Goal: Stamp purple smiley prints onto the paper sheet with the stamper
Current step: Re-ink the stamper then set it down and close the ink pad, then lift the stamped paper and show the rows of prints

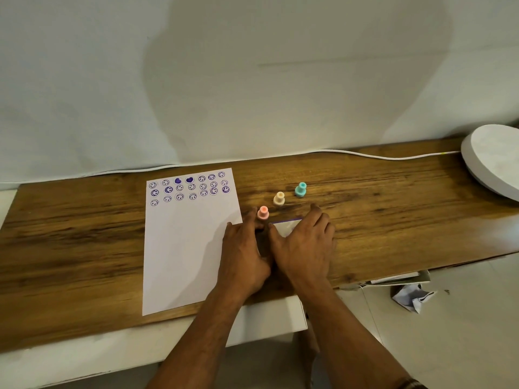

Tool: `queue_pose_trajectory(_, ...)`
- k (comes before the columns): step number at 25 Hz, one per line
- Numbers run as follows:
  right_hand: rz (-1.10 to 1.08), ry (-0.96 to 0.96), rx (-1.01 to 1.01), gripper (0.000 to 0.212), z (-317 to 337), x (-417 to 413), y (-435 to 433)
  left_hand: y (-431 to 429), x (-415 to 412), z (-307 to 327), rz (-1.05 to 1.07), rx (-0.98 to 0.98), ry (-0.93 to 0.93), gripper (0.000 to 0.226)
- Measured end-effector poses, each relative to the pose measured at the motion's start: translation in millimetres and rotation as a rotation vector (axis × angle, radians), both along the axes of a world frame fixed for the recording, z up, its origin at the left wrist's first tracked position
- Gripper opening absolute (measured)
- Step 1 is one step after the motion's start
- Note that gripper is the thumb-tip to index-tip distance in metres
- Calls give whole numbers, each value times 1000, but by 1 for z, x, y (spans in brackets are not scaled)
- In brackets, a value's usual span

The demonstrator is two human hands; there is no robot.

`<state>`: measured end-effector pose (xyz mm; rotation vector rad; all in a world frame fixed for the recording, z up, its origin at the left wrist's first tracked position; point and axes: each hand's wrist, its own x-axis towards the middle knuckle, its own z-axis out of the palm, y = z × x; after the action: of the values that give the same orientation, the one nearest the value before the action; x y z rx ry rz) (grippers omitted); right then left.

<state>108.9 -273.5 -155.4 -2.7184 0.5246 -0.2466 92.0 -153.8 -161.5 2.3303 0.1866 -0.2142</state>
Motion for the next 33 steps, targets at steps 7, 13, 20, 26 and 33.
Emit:
queue_pose_trajectory(7, 16, -10, -9, 102, -3, -1, 4, 2, 1, -1, -33, 8, -42, 108)
queue_pose_trajectory(13, 32, 7, -36, 103, -6, -4, 5, 2, 2, -1, -37, 13, -18, 108)
queue_pose_trajectory(20, 45, 70, -76, 95, -5, -6, 5, 3, 1, -2, -36, 19, -84, 108)
queue_pose_trajectory(26, 197, 155, 306, 83, 5, 9, -37, 5, 5, -13, -32, 46, -85, 116)
queue_pose_trajectory(33, 533, 458, 436, 106, 14, 26, -93, 6, 6, -15, -14, 48, -35, 119)
